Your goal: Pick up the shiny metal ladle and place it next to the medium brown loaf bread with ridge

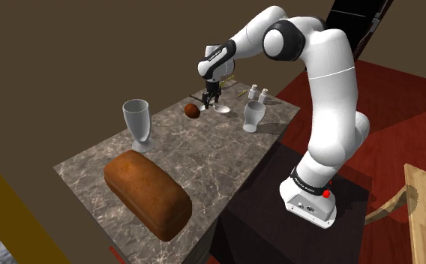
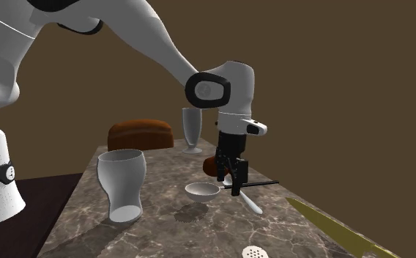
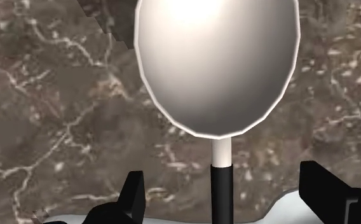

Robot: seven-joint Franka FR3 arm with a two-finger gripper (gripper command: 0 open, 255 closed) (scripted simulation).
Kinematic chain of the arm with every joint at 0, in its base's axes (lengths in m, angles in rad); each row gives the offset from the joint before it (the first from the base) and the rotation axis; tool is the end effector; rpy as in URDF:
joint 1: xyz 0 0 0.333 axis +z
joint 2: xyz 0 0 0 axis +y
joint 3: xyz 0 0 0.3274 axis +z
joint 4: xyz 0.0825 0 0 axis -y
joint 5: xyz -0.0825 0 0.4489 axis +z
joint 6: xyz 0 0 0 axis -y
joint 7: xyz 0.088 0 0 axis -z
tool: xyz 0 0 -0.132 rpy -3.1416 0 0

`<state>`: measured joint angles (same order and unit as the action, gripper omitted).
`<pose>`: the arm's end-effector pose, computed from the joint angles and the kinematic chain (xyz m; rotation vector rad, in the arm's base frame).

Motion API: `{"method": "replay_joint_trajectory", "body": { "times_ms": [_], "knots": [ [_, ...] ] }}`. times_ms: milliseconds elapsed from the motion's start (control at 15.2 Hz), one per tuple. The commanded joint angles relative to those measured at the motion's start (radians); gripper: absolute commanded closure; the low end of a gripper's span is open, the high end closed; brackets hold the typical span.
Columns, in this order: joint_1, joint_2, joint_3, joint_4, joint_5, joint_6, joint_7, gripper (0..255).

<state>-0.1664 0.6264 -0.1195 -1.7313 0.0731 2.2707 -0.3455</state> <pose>0.6841 -0.1941 0.1538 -3.1293 -0.0467 0.1296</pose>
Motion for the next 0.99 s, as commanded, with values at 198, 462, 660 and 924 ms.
{"method": "replay_joint_trajectory", "body": {
  "times_ms": [198, 462, 660, 924],
  "knots": [
    [-0.001, 0.009, 0.001, 0.003, 0.001, 0.006, -0.001, 0],
    [-0.001, 0.009, 0.001, 0.003, 0.001, 0.006, -0.001, 255],
    [-0.001, 0.009, 0.001, 0.003, 0.001, 0.006, -0.001, 255],
    [-0.001, 0.009, 0.001, 0.003, 0.001, 0.006, -0.001, 255]
  ]
}}
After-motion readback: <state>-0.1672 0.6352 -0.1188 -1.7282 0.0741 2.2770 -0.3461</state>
